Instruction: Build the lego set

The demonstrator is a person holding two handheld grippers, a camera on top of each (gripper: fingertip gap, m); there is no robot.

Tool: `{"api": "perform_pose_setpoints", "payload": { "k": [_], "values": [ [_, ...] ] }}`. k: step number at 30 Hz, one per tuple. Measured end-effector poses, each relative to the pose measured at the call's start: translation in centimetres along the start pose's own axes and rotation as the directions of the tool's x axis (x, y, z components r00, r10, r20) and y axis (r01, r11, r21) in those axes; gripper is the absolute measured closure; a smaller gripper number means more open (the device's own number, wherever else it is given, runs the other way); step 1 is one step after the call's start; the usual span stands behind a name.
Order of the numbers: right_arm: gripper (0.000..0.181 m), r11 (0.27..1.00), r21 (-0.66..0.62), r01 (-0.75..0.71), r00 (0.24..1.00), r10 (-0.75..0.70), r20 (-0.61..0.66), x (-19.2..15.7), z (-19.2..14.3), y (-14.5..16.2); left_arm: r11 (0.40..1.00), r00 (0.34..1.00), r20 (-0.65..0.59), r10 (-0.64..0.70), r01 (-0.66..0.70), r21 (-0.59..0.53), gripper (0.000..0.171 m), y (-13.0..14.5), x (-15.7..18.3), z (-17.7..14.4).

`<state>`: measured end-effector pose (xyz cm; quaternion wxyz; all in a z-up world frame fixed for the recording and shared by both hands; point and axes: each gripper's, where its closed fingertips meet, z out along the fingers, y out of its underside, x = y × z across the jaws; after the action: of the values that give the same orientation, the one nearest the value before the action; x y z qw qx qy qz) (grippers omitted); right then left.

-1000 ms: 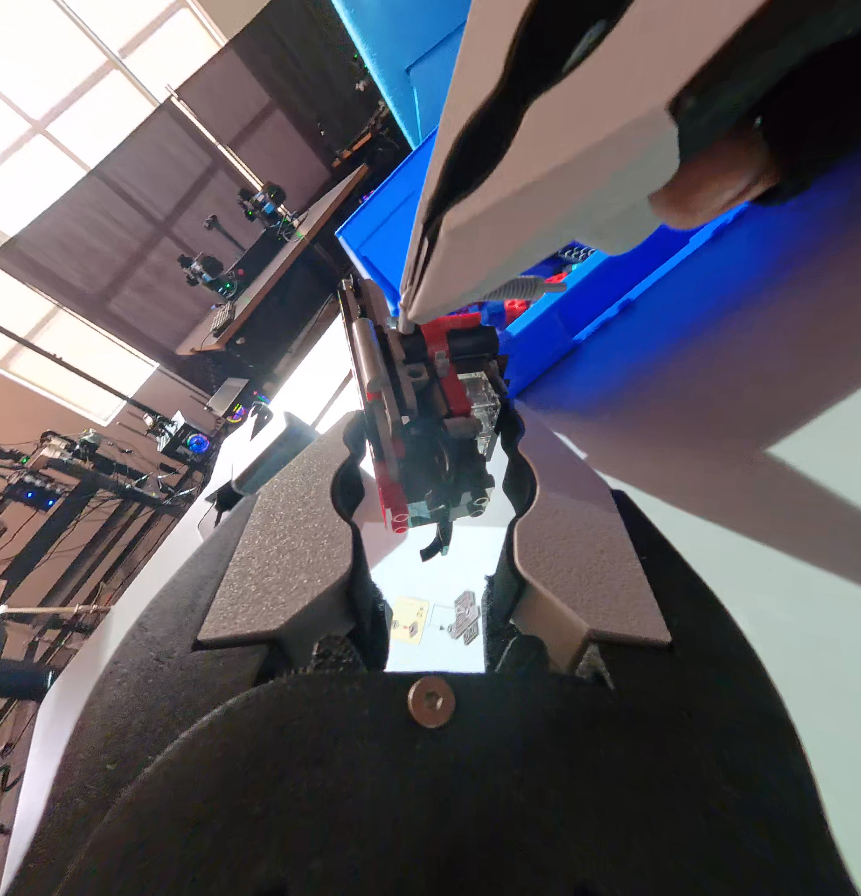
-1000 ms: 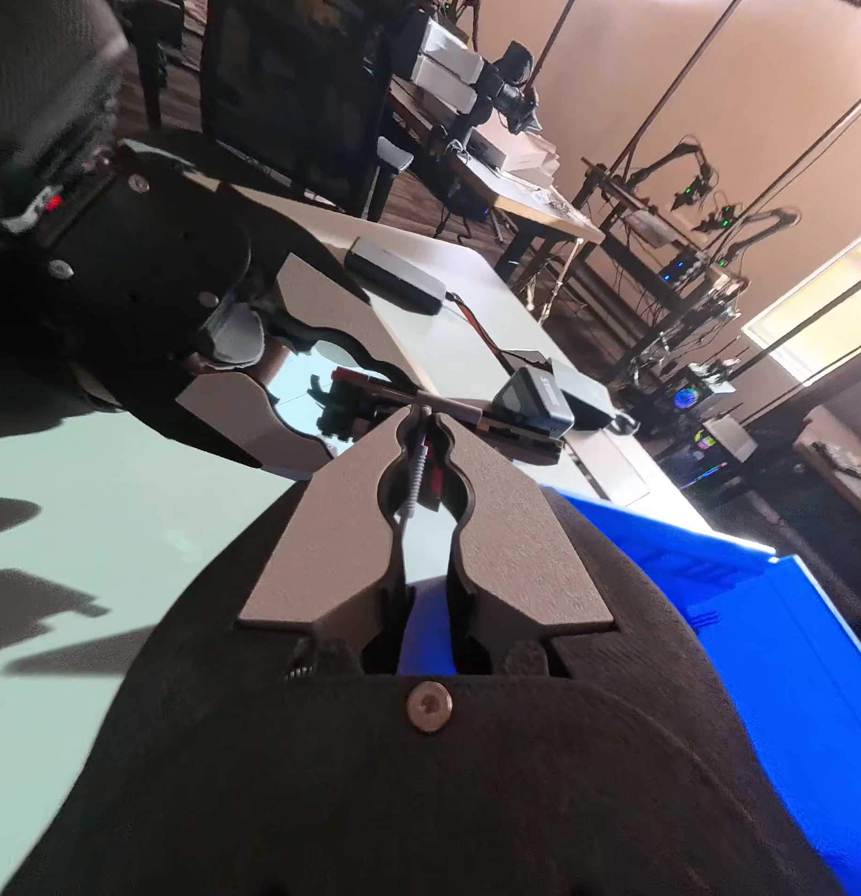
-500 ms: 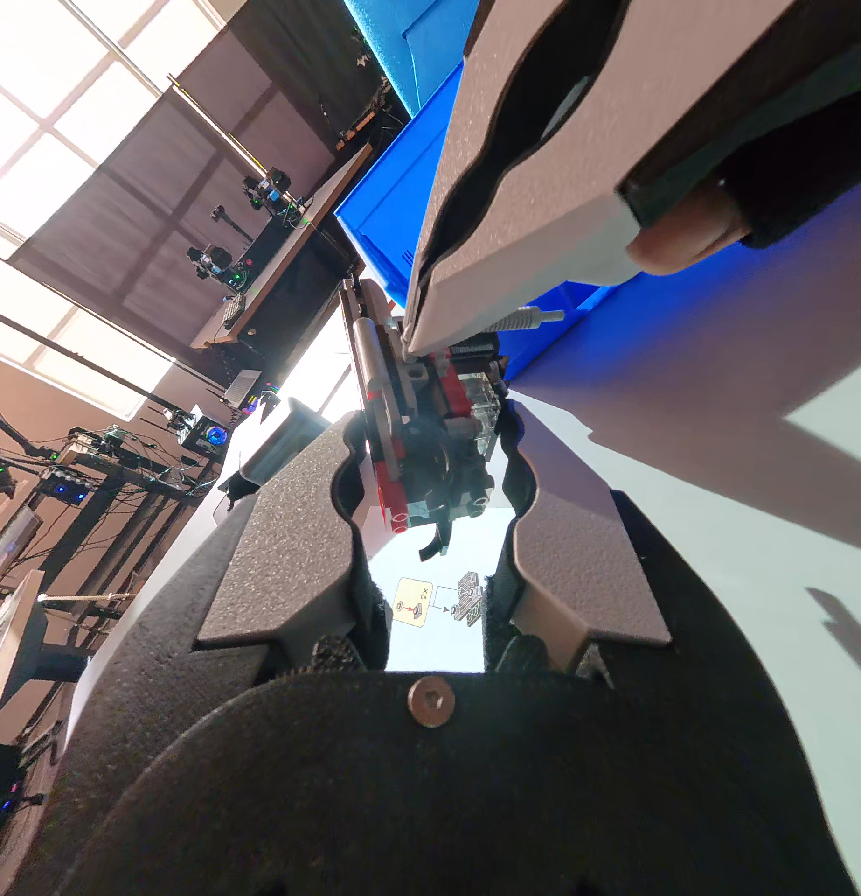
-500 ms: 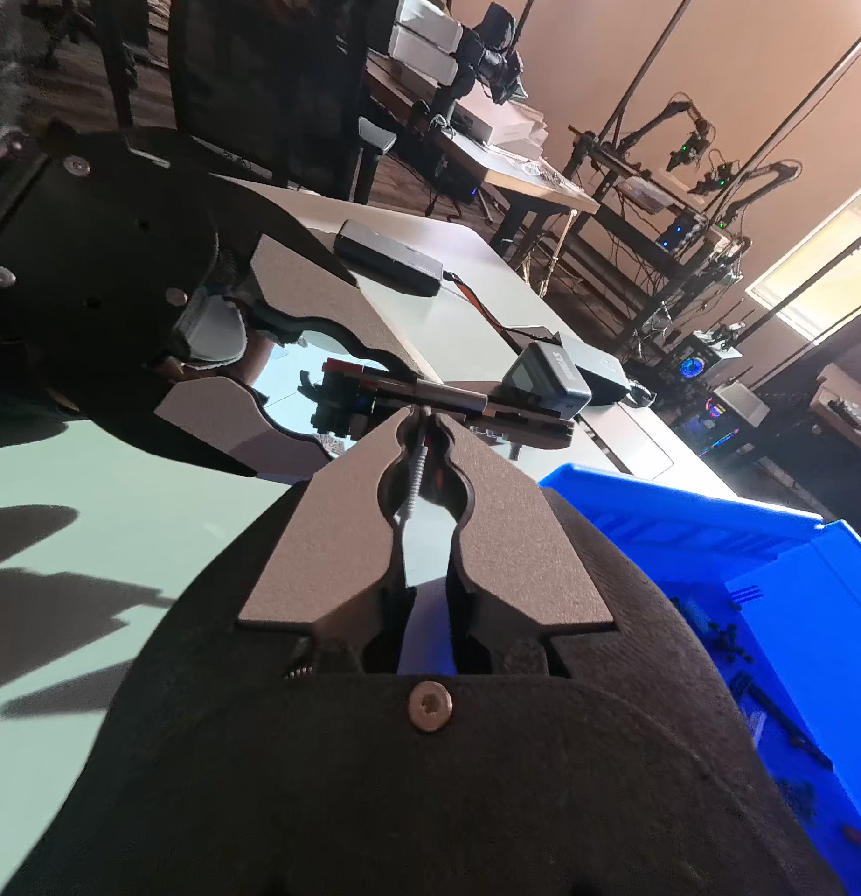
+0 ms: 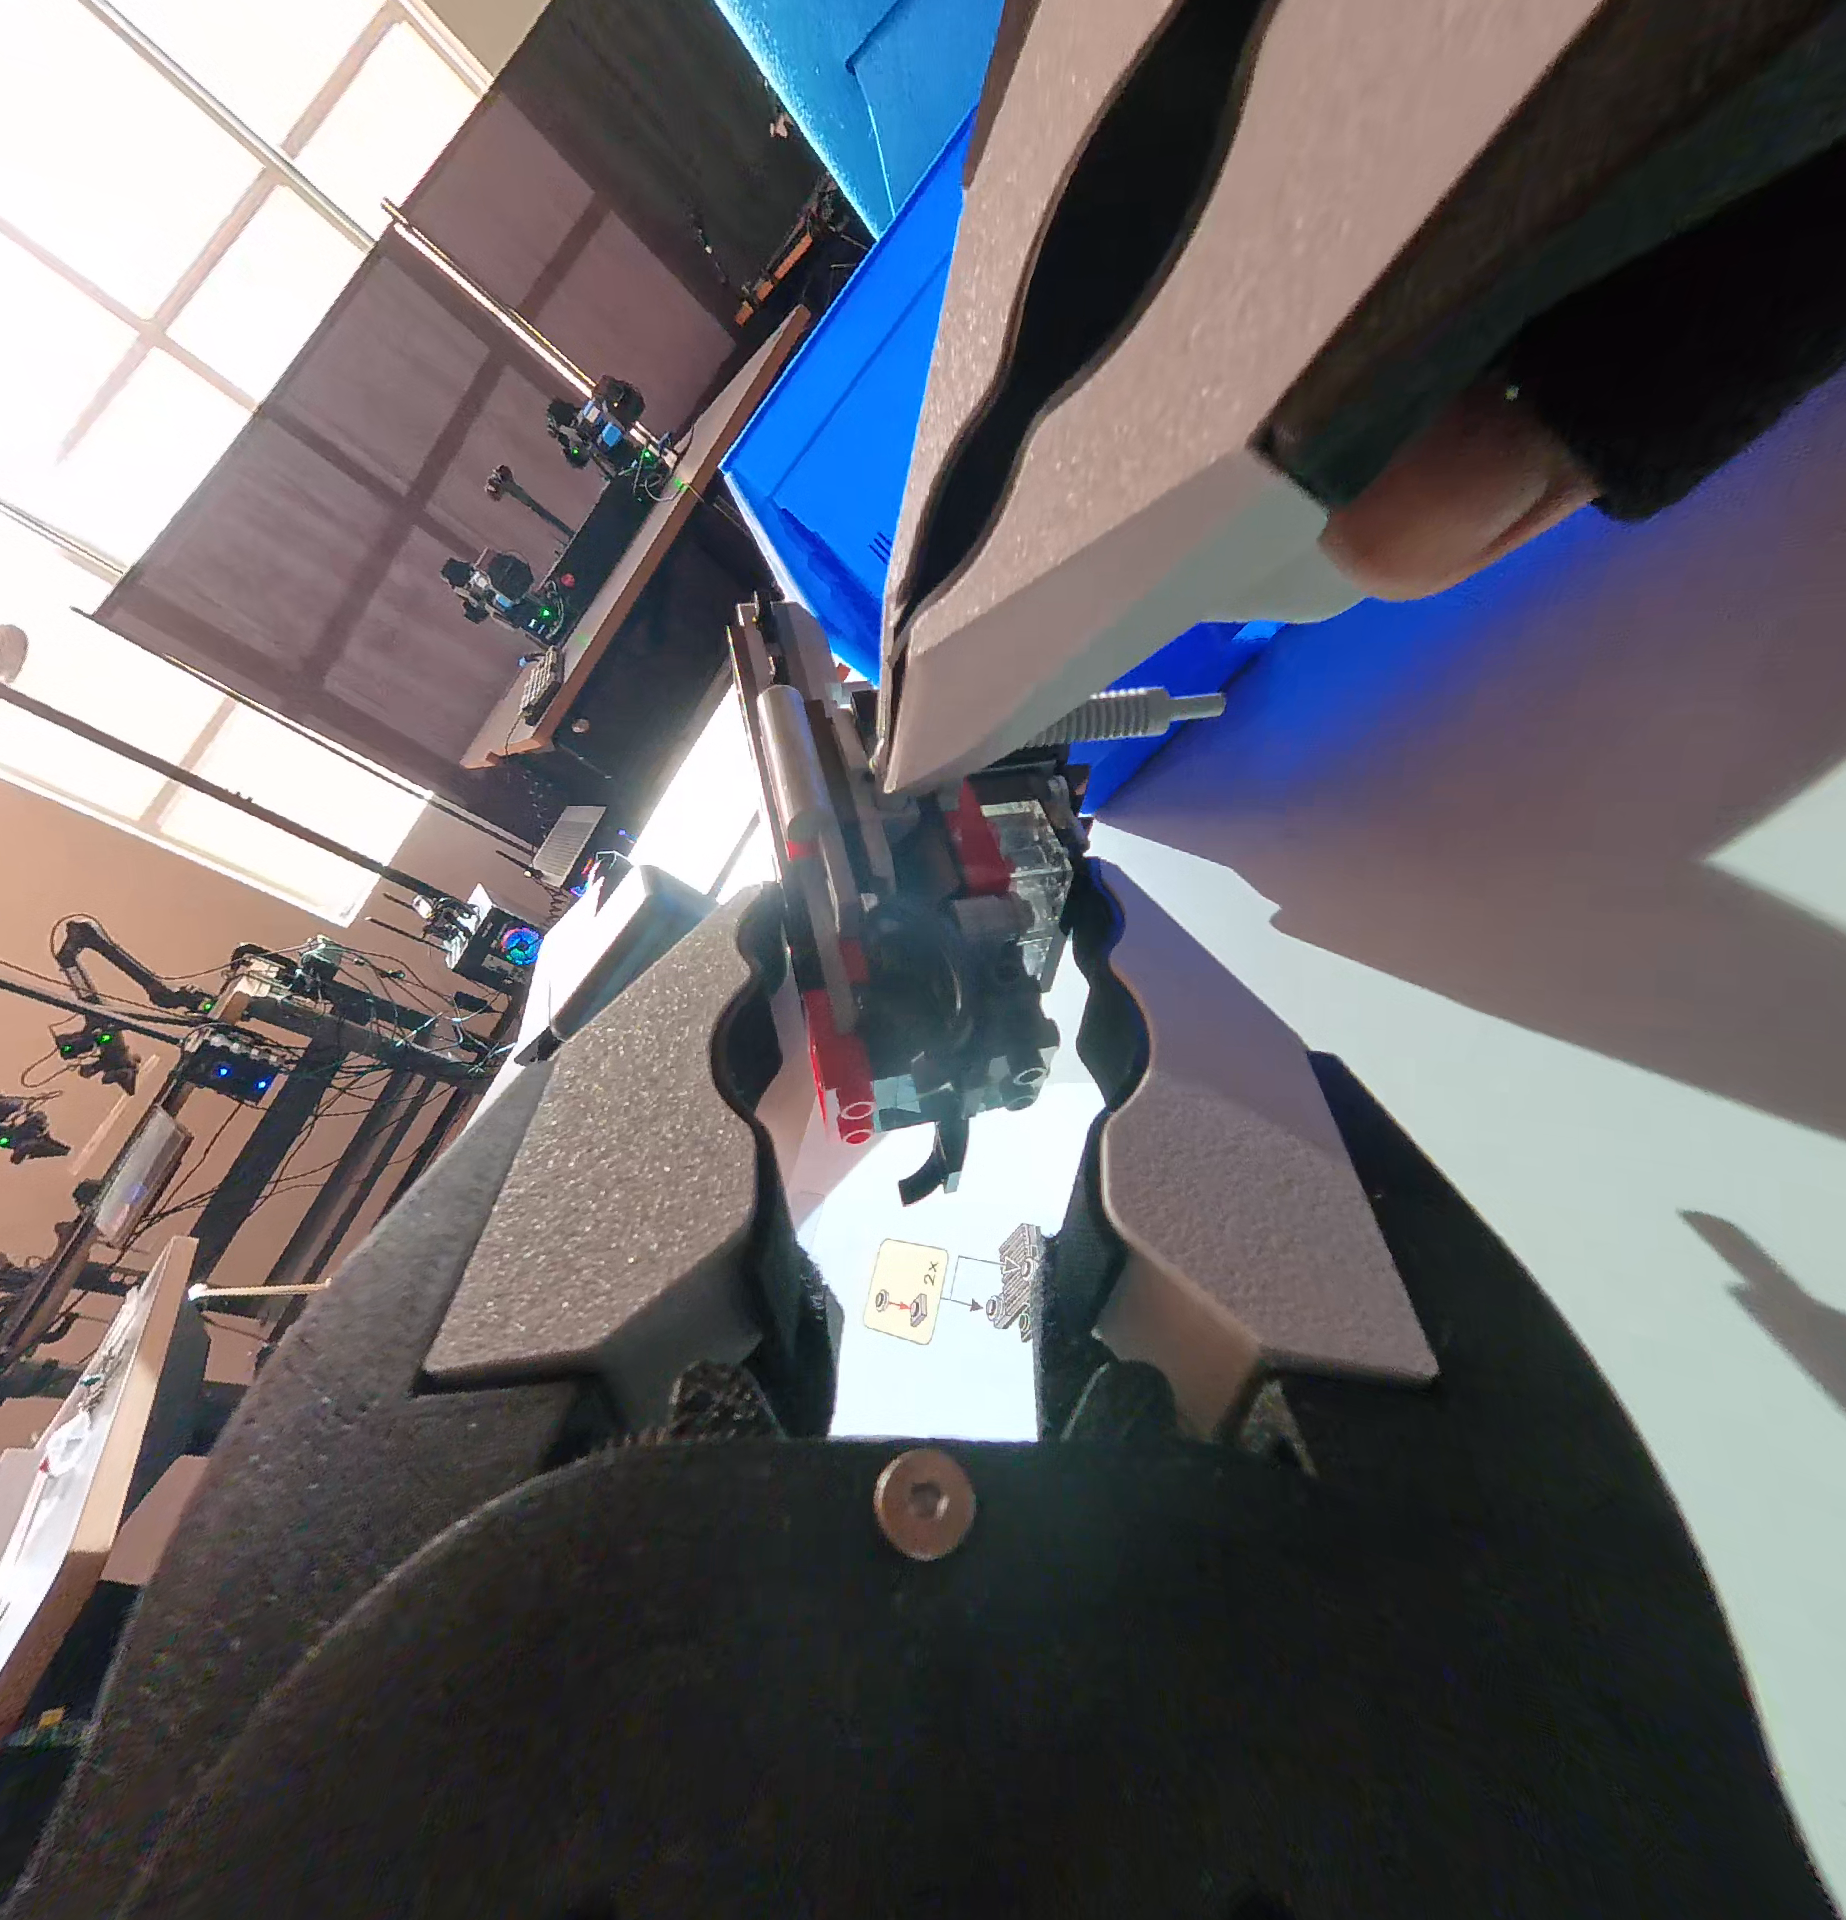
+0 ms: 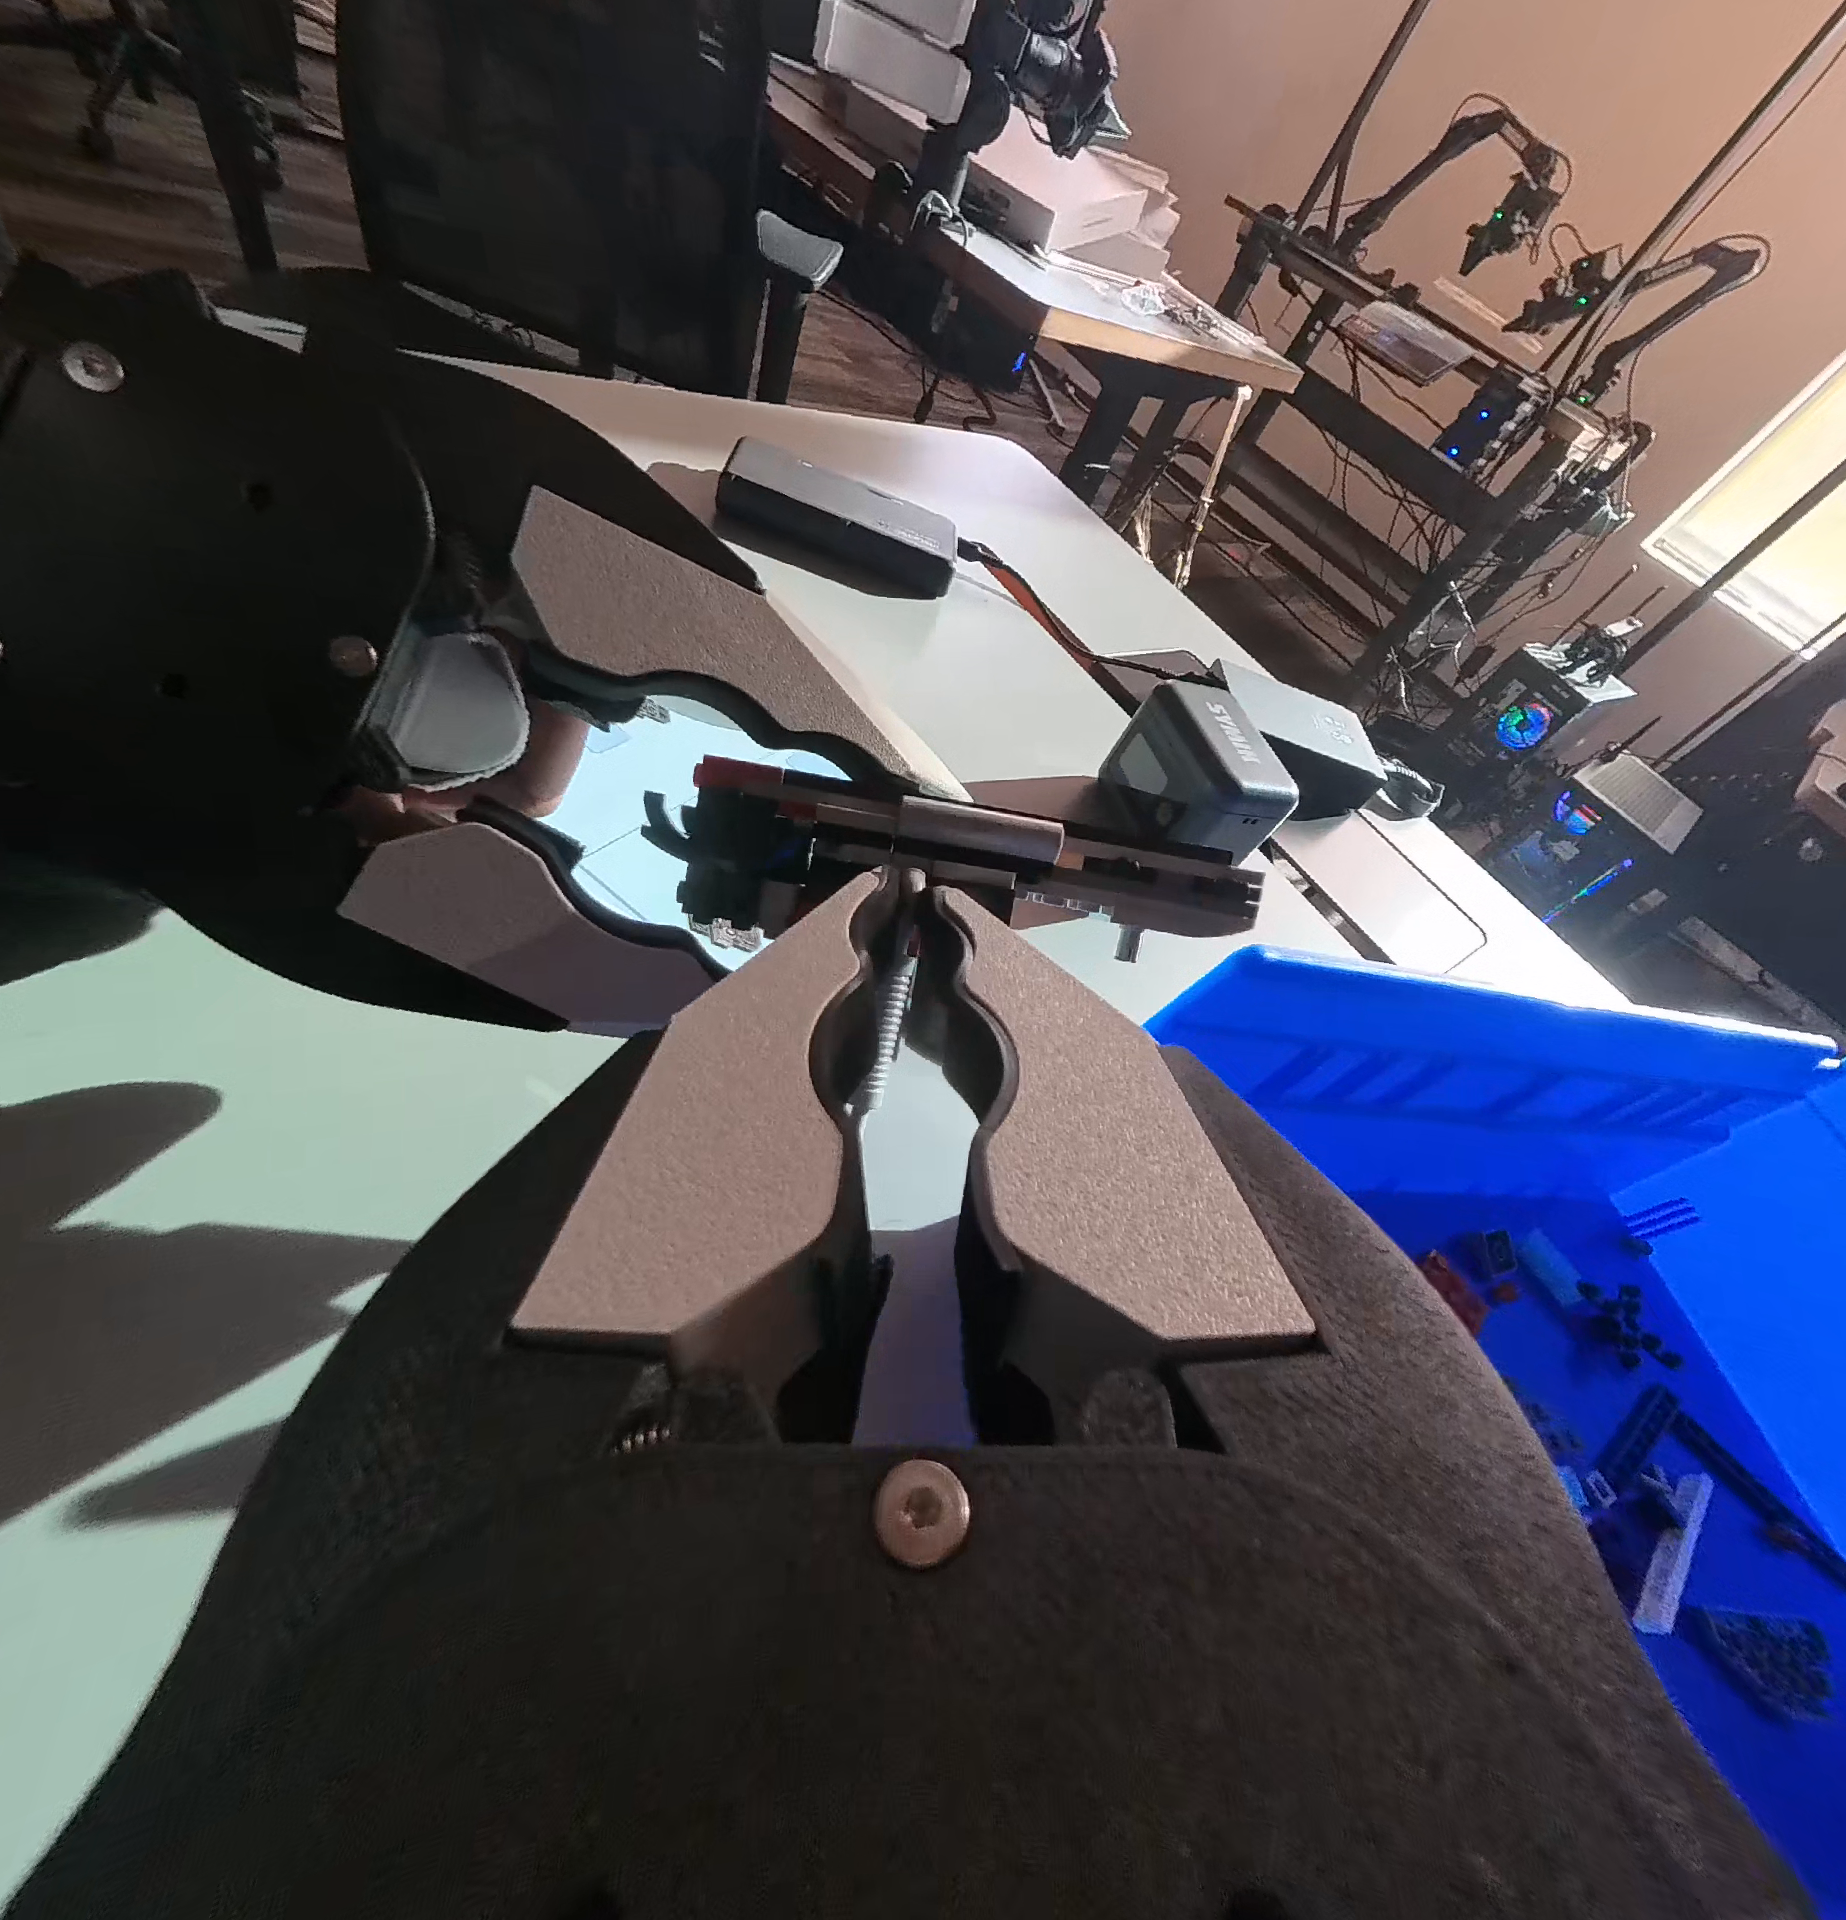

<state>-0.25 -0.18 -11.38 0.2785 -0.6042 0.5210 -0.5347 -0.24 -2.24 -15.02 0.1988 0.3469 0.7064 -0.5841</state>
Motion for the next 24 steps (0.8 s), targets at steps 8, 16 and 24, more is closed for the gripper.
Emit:
{"api": "perform_pose_setpoints", "payload": {
  "k": [8,16,24],
  "values": [
    [0.177,0.998,-0.023,-0.051,0.999,0.052,0.01,0.0,0.2,0.5,0.999,0.999,0.02,0.042,-0.042,-0.022,0.115,0.3,0.0,-0.1],
    [0.177,0.996,-0.059,-0.066,0.997,0.064,-0.031,0.1,0.4,0.9,0.995,0.996,0.042,0.085,-0.082,-0.064,0.116,0.6,0.0,-0.2],
    [0.176,0.997,-0.073,-0.04,0.999,0.038,-0.028,-0.1,0.5,1.3,0.997,0.999,0.029,0.046,-0.044,-0.061,0.116,0.7,0.1,-0.3]
  ]
}}
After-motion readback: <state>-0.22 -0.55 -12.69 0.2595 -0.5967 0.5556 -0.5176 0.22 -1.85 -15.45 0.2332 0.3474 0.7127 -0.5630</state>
